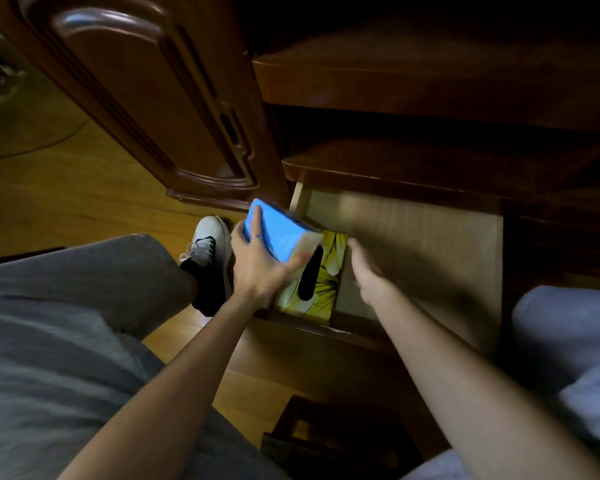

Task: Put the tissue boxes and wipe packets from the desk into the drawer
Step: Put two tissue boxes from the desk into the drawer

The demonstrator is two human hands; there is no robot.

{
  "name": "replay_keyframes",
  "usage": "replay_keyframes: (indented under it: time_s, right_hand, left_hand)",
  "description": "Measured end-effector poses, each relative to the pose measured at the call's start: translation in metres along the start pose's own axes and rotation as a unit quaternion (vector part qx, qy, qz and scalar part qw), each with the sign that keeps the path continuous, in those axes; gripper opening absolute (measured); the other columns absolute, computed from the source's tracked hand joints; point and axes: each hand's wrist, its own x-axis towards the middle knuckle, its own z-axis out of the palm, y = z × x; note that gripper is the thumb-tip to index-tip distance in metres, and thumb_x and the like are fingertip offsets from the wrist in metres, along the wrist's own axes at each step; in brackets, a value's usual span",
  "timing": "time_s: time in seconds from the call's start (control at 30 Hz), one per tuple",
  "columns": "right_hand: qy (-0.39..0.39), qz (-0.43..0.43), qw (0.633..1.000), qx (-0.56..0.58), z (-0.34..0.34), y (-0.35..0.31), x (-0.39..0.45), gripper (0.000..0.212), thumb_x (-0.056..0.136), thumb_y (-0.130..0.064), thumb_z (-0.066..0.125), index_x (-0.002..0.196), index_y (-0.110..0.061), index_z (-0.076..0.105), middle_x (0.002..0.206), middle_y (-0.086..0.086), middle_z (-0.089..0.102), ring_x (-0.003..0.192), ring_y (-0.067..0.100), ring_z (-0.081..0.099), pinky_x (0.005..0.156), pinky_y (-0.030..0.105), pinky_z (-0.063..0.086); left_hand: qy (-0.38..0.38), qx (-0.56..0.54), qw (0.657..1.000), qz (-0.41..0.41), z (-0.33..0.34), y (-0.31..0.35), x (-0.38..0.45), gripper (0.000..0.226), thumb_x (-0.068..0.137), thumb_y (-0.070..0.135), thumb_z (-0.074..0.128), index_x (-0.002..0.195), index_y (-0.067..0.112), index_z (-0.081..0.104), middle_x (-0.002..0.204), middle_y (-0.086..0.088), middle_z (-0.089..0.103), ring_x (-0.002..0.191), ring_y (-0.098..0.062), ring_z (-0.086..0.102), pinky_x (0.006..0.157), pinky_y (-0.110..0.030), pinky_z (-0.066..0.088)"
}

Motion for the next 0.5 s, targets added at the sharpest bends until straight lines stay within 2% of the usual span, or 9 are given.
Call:
replay_keyframes:
  time_s: [0.07,0.1,0.17,0.2,0.27,0.33,0.37,0.43,0.5]
  right_hand:
    - [-0.040,-0.105,0.994,0.007,-0.007,-0.007,-0.005,0.064,0.096,-0.069,0.043,0.151,-0.035,0.041,0.158,0.001,0.039,0.141,0.016,0.037,0.109,0.037,0.029]
    - [-0.080,-0.137,0.987,0.018,-0.009,-0.010,-0.008,0.065,0.090,-0.074,0.052,0.143,-0.038,0.047,0.151,-0.001,0.046,0.138,0.014,0.043,0.107,0.037,0.034]
    - [-0.137,-0.152,0.978,0.022,-0.016,-0.012,-0.013,0.079,0.072,-0.073,0.074,0.136,-0.033,0.053,0.137,-0.003,0.060,0.125,0.013,0.060,0.106,0.039,0.048]
    - [-0.126,-0.156,0.980,0.002,-0.021,-0.011,-0.014,0.086,0.064,-0.068,0.083,0.136,-0.031,0.054,0.131,-0.005,0.065,0.116,0.012,0.066,0.101,0.037,0.054]
    - [-0.069,-0.171,0.982,-0.025,-0.034,0.000,-0.010,0.084,0.058,-0.061,0.088,0.130,-0.029,0.058,0.120,-0.008,0.072,0.105,0.010,0.072,0.090,0.034,0.059]
    - [-0.023,-0.149,0.989,0.010,-0.051,0.019,-0.004,0.069,0.064,-0.057,0.087,0.120,-0.030,0.058,0.111,-0.009,0.073,0.094,0.004,0.073,0.083,0.032,0.059]
    - [0.000,-0.120,0.992,0.049,-0.060,0.028,0.000,0.061,0.070,-0.054,0.085,0.119,-0.028,0.057,0.108,-0.008,0.074,0.090,0.004,0.074,0.082,0.033,0.058]
    - [0.051,-0.064,0.990,0.116,-0.078,0.043,0.009,0.052,0.081,-0.048,0.080,0.120,-0.020,0.063,0.105,0.001,0.077,0.090,0.017,0.076,0.082,0.038,0.059]
    - [0.111,-0.031,0.988,0.104,-0.092,0.054,0.015,0.049,0.086,-0.048,0.076,0.120,-0.013,0.067,0.107,0.010,0.077,0.092,0.027,0.074,0.082,0.040,0.059]
  left_hand:
    - [-0.011,0.091,0.992,0.091,0.008,0.015,-0.006,0.125,0.062,0.091,0.063,0.158,0.040,0.002,0.158,0.004,0.008,0.143,-0.029,0.027,0.106,-0.031,0.033]
    - [-0.017,0.133,0.981,0.142,0.013,0.022,-0.008,0.125,0.064,0.089,0.063,0.160,0.036,0.004,0.159,-0.001,0.008,0.146,-0.033,0.023,0.110,-0.036,0.034]
    - [-0.031,0.184,0.954,0.235,0.024,0.033,-0.009,0.127,0.064,0.077,0.074,0.162,0.027,0.010,0.158,-0.013,0.013,0.148,-0.036,0.018,0.117,-0.049,0.037]
    - [-0.040,0.188,0.945,0.266,0.029,0.037,-0.009,0.131,0.061,0.070,0.082,0.162,0.025,0.011,0.158,-0.015,0.014,0.148,-0.036,0.017,0.117,-0.052,0.037]
    - [-0.071,0.185,0.938,0.283,0.035,0.040,-0.007,0.143,0.052,0.070,0.087,0.162,0.028,0.004,0.162,-0.013,0.009,0.151,-0.034,0.013,0.122,-0.049,0.027]
    - [-0.087,0.201,0.937,0.271,0.037,0.038,-0.005,0.142,0.053,0.081,0.076,0.162,0.026,0.002,0.166,-0.012,0.003,0.155,-0.034,0.006,0.122,-0.046,0.017]
    - [-0.092,0.214,0.938,0.255,0.037,0.036,-0.004,0.135,0.059,0.086,0.066,0.163,0.023,0.006,0.168,-0.013,0.003,0.156,-0.033,0.003,0.122,-0.047,0.015]
    - [-0.104,0.260,0.934,0.222,0.038,0.028,0.000,0.110,0.079,0.085,0.046,0.162,0.021,0.014,0.170,-0.010,0.008,0.157,-0.027,0.000,0.125,-0.053,0.011]
    - [-0.128,0.350,0.897,0.239,0.043,0.015,0.003,0.092,0.093,0.076,0.035,0.163,0.024,0.006,0.171,-0.006,0.006,0.157,-0.024,-0.003,0.126,-0.053,0.003]
